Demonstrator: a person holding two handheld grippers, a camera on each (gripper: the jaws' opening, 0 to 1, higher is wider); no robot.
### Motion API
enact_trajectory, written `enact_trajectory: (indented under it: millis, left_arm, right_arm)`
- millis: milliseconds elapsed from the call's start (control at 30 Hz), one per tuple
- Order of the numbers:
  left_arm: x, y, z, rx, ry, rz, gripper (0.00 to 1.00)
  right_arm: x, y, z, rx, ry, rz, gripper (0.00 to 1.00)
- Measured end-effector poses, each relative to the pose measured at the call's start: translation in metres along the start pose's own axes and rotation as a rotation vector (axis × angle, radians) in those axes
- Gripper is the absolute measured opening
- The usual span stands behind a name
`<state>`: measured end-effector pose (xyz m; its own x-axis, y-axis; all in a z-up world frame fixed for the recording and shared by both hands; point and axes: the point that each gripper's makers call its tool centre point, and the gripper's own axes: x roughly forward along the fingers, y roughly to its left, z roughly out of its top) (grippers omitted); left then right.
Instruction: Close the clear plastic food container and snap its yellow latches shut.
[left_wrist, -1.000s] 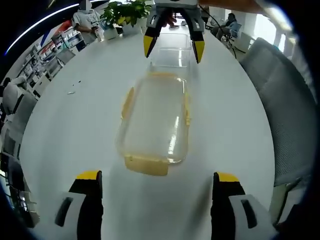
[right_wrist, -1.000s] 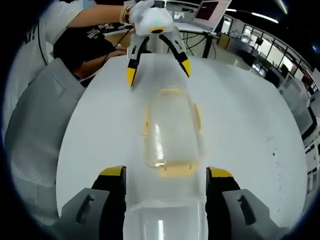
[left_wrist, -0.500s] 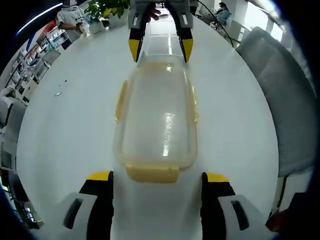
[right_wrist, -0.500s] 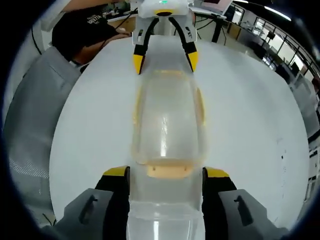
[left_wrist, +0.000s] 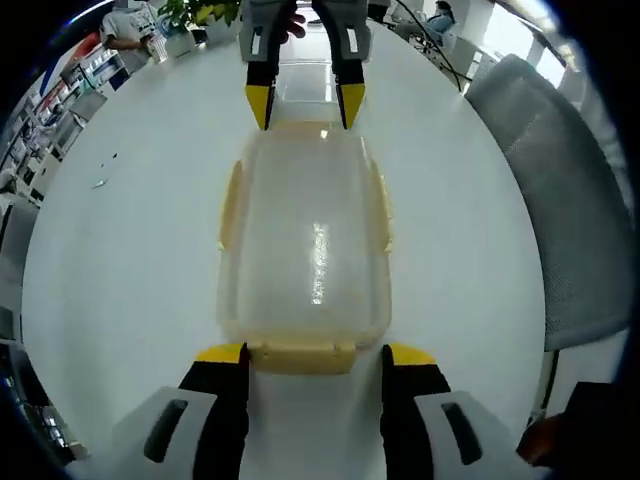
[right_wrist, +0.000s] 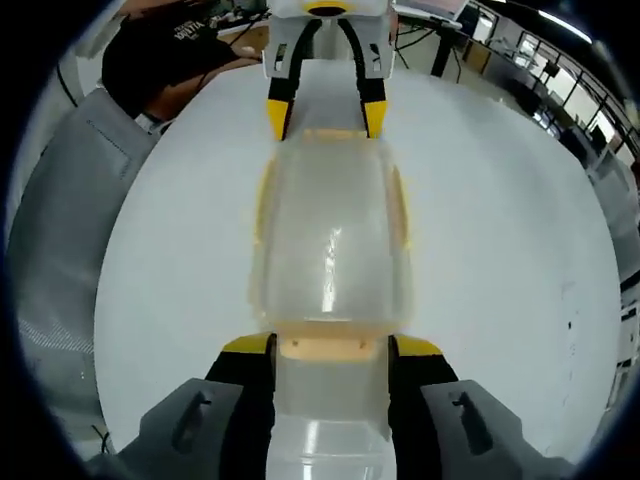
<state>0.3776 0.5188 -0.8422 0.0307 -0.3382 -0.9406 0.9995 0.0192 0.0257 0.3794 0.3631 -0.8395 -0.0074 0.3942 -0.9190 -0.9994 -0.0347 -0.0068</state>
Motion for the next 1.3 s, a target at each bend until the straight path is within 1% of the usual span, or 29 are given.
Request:
enact_trajectory:
  millis: [33, 100, 300, 467, 500, 533, 567, 667, 867, 1000, 1100, 1200, 1300]
  left_arm:
    - [-0.0002, 0.0007, 0.0000, 0.002, 0.000, 0.002, 0.45]
    - [-0.0007, 0.0013, -0.0004, 0.002, 0.007, 0.000, 0.41]
    - [-0.0014, 0.0042, -0.0024, -0.003, 0.022, -0.001, 0.35]
    - [-0.0008, 0.0054, -0.0026, 0.010, 0.033, -0.008, 0.34]
    - [-0.0006, 0.0056, -0.0025, 0.008, 0.035, -0.008, 0.34]
    - [-0.0002, 0.0058, -0.0022, 0.010, 0.038, -0.008, 0.34]
    - [0.0000, 0.0057, -0.0023, 0.010, 0.041, -0.008, 0.34]
    - [0.0000, 0.0053, -0.0026, 0.005, 0.044, -0.006, 0.34]
    - [0.0006, 0.0048, -0.0026, -0.001, 0.052, -0.003, 0.34]
    - [0.0012, 0.0042, -0.0021, -0.001, 0.071, -0.004, 0.35]
    - [0.0011, 0.0041, -0.0024, -0.001, 0.080, -0.004, 0.34]
    - [0.0002, 0.0040, -0.0034, 0.004, 0.062, -0.006, 0.33]
    - [-0.0006, 0.0046, -0.0040, -0.001, 0.023, -0.006, 0.32]
  right_arm:
    - [0.0016, 0.0020, -0.0010, -0.005, 0.006, 0.009, 0.37]
    - [0.0053, 0.0035, -0.0019, -0.012, 0.015, 0.013, 0.38]
    - [0.0047, 0.0011, -0.0018, -0.008, 0.021, 0.015, 0.38]
    - [0.0051, 0.0008, -0.0018, 0.002, 0.026, 0.018, 0.37]
    - [0.0048, 0.0008, -0.0021, 0.023, 0.025, 0.014, 0.37]
    - [0.0039, 0.0017, -0.0045, 0.026, 0.039, 0.021, 0.37]
    - [0.0051, 0.0012, -0.0032, 0.016, 0.034, 0.023, 0.37]
    - [0.0067, 0.0010, -0.0033, 0.004, 0.062, 0.018, 0.37]
    - [0.0064, 0.0013, -0.0039, 0.022, 0.064, 0.003, 0.36]
    - [0.0068, 0.0012, -0.0036, 0.024, 0.075, 0.003, 0.36]
    - [0.0066, 0.0008, -0.0036, 0.029, 0.069, 0.004, 0.36]
    - [0.0064, 0.0006, -0.0035, 0.029, 0.065, 0.003, 0.36]
    - [0.0066, 0.0006, -0.0027, 0.028, 0.061, 0.003, 0.36]
